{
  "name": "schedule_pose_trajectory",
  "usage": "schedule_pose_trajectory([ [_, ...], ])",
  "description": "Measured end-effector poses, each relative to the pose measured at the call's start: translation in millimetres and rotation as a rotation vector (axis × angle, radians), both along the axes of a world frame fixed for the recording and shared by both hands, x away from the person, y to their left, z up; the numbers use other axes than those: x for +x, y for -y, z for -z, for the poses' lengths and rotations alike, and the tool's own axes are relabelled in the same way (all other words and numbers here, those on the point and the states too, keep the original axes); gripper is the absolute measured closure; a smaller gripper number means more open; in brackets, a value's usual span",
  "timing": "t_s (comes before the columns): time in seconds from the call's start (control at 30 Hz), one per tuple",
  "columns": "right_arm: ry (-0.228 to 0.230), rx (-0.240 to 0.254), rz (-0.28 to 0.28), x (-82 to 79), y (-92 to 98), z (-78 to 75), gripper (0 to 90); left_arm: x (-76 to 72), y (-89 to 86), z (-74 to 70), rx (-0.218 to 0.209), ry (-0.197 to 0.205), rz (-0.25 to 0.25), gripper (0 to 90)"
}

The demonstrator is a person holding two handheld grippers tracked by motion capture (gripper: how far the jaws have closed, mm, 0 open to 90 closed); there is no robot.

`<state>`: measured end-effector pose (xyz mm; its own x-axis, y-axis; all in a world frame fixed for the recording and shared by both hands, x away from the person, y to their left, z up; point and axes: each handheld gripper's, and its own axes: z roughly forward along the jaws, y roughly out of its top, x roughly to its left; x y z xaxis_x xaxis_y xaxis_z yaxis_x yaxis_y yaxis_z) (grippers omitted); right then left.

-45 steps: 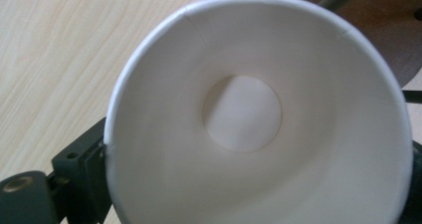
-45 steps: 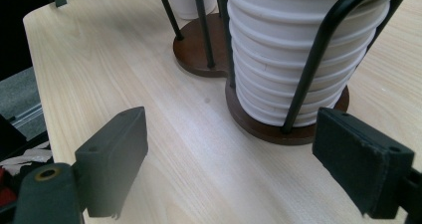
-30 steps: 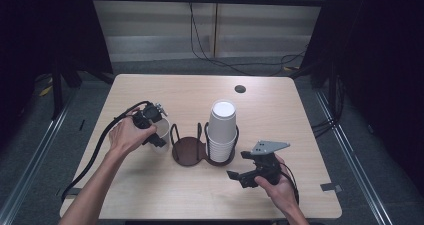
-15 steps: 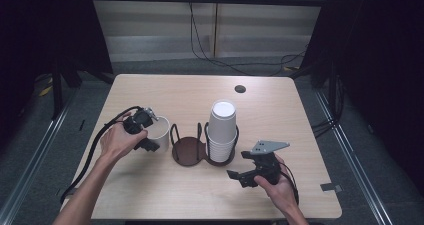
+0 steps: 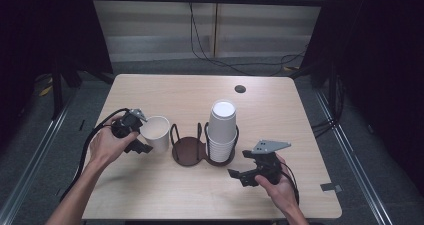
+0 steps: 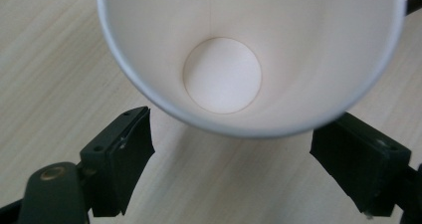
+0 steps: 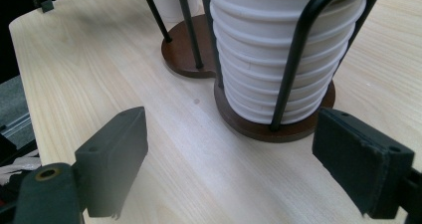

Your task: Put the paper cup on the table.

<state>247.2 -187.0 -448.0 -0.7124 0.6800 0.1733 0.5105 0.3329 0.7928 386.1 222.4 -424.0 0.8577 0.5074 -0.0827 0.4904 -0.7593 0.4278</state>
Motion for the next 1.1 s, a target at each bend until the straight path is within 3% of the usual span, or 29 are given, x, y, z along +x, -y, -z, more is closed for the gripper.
schedule_pose_trajectory([
  [0.3, 0.002, 0.0, 0.003, -0.3, 0.4, 0.0, 14.4, -15.2, -8.5, -0.6, -0.074, 0.05, -0.012, 18.0],
  [0.4, 0.003, 0.002, 0.005, -0.4, 0.6, -0.2, 14.5, -23.2, -9.0, 0.5, -0.114, 0.069, -0.024, 20.0],
  [0.47, 0.003, 0.003, 0.006, -0.4, 0.9, -0.2, 14.4, -28.8, -10.2, 1.2, -0.162, 0.07, -0.019, 20.4],
  [0.53, 0.001, 0.003, 0.006, -0.8, 0.6, -0.1, 14.4, -31.3, -10.8, 1.2, -0.172, 0.08, -0.007, 20.4],
  [0.6, 0.001, 0.001, 0.004, -0.8, 0.5, 0.0, 14.5, -35.9, -14.5, 1.2, -0.223, 0.083, -0.008, 19.9],
  [0.77, 0.001, 0.003, 0.006, -0.9, 0.7, -0.1, 14.5, -45.8, -18.4, 0.3, -0.247, 0.12, -0.025, 19.9],
  [0.87, 0.001, 0.002, 0.006, -0.9, 0.5, 0.1, 14.5, -51.2, -21.1, 1.8, -0.297, 0.118, -0.033, 20.0],
  [0.93, 0.001, 0.003, 0.005, -1.2, 0.2, 0.1, 14.5, -55.6, -22.8, 3.9, -0.338, 0.103, -0.097, 21.3],
  [1.0, 0.002, 0.003, 0.005, -1.5, 0.2, 0.0, 14.5, -58.4, -23.4, 3.9, -0.332, 0.121, -0.12, 25.9],
  [1.1, 0.002, 0.004, 0.007, -1.4, 0.6, 0.2, 14.5, -65.0, -26.6, 5.7, -0.389, 0.129, -0.127, 25.9],
])
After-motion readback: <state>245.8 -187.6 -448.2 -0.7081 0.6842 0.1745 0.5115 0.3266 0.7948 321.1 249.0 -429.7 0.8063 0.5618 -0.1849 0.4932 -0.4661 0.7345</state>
